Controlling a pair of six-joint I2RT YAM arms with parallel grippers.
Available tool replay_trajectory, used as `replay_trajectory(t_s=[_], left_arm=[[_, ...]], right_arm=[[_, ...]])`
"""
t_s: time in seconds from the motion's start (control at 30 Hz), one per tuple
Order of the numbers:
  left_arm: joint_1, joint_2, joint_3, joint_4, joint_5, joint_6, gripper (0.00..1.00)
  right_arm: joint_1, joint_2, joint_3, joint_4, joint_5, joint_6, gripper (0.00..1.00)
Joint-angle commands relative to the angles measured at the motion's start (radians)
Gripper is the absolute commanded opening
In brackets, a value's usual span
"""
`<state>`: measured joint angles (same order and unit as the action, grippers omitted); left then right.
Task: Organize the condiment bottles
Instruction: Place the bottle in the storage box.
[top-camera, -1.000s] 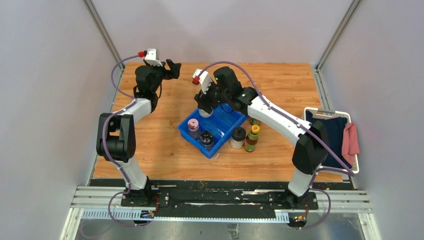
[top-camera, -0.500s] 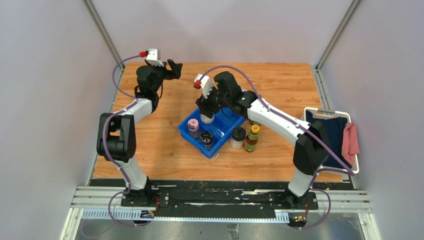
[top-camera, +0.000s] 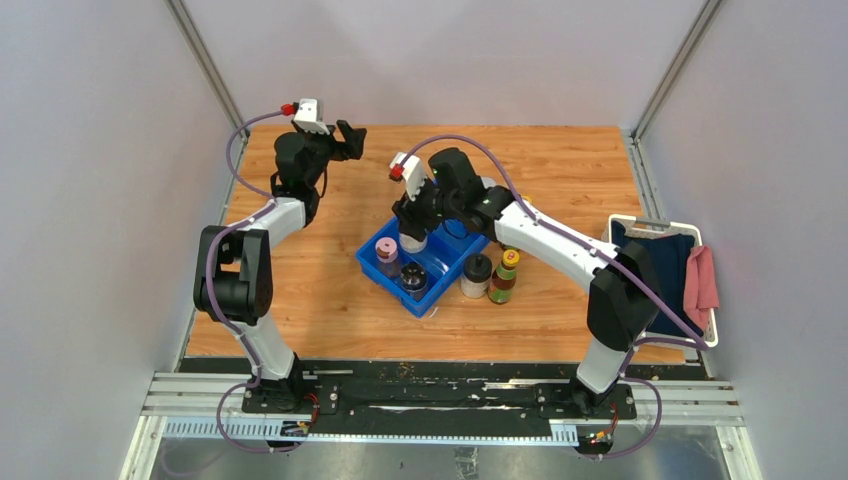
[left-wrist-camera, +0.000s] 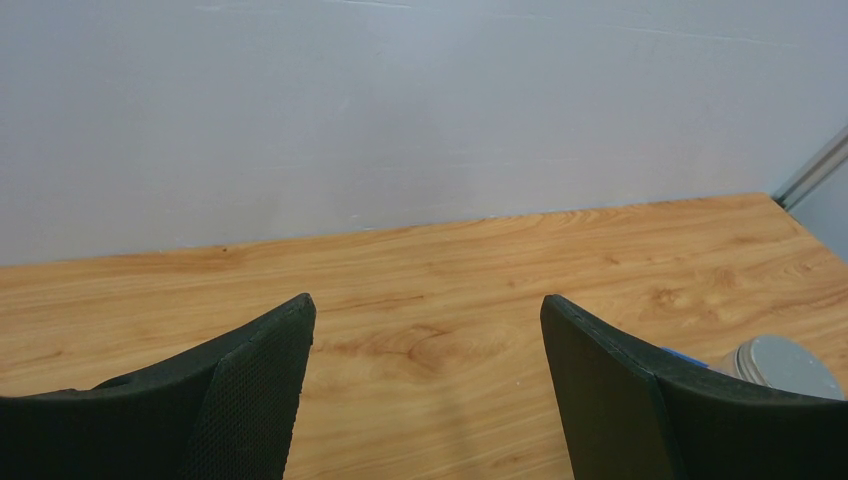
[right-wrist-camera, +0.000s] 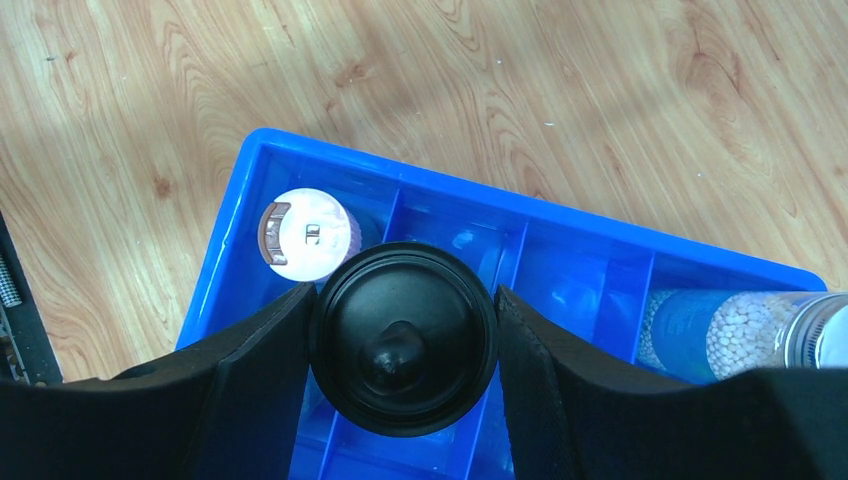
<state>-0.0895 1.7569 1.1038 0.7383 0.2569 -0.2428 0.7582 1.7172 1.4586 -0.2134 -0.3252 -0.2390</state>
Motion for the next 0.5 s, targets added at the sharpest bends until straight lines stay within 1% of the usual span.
replay_trajectory(t_s=[0.0, 0.47], left_arm=[[-0.006, 0.012, -0.01, 0.024, -0.013, 0.015, 0.87], [-0.006, 0.027, -0.008, 0.027, -0.015, 0.02, 0.86]], right_arm=[[0.003, -0.019, -0.013, 0.068, -0.032, 0.018, 0.0], [-0.001, 0.03, -0.02, 0.094, -0.04, 0.009, 0.0]])
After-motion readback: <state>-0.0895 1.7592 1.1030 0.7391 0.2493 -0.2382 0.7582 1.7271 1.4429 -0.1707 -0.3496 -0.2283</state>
